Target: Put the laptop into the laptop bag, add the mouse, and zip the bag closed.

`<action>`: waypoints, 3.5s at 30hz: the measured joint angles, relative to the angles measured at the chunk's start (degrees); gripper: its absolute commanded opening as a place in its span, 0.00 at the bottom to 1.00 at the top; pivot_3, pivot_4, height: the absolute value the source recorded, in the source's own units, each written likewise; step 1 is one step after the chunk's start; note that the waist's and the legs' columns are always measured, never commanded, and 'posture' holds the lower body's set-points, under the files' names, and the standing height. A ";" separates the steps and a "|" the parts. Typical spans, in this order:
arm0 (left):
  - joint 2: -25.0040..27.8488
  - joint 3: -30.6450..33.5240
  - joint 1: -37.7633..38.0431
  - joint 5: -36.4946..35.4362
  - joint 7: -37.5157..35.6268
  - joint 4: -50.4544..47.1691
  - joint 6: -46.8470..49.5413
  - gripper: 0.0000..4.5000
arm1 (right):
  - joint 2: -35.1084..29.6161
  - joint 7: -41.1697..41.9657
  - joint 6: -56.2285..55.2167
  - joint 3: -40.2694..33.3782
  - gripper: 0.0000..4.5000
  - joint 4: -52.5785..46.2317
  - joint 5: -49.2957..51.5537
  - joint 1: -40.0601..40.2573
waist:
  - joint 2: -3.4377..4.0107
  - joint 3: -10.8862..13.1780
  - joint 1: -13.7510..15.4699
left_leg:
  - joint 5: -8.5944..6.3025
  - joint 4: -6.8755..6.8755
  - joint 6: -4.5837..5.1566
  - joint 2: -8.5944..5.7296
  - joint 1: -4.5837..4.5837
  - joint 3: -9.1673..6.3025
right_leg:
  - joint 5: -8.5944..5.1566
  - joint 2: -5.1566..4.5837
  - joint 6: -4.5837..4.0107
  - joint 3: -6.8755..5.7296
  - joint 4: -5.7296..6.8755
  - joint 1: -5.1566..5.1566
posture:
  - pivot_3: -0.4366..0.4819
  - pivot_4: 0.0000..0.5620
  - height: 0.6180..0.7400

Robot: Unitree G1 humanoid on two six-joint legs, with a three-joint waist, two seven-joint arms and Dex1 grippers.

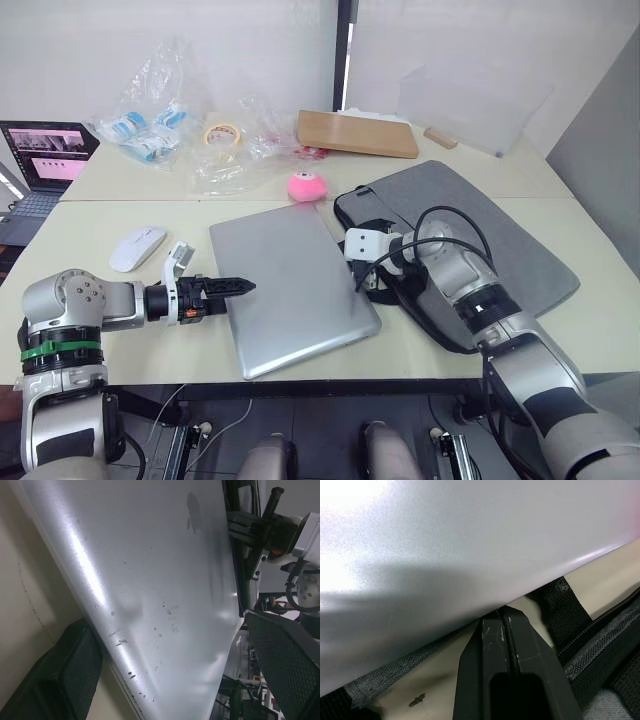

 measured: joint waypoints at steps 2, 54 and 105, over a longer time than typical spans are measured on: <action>0.00 0.87 0.70 -0.99 0.47 0.00 0.02 1.00 | 0.09 0.02 0.23 -0.39 0.01 -0.99 0.05 0.64 | 0.00 0.00 -0.04 | -0.02 -0.01 -0.02 0.04 -0.03 0.00 | 0.00 0.00 0.00 0.00 -0.03 -0.03 | 0.48 0.27 1.00; -2.88 11.73 14.63 -36.87 25.67 -9.79 0.55 0.08 | 2.41 2.53 7.61 -2.63 0.00 -7.95 5.47 3.00 | -0.05 -0.01 -0.99 | -0.16 -0.06 -0.26 0.27 -0.60 -0.03 | -0.01 0.09 -0.05 0.10 -0.08 -0.68 | 0.48 0.27 1.00; 5.40 -0.50 34.98 -63.56 30.41 -24.03 -20.56 0.08 | -14.26 -17.69 42.23 -5.66 0.29 -47.24 14.53 23.09 | -0.05 0.02 1.77 | -0.25 0.06 -0.03 0.11 -0.88 0.20 | -0.08 0.11 -0.25 0.09 -0.16 -0.98 | 0.48 0.27 1.00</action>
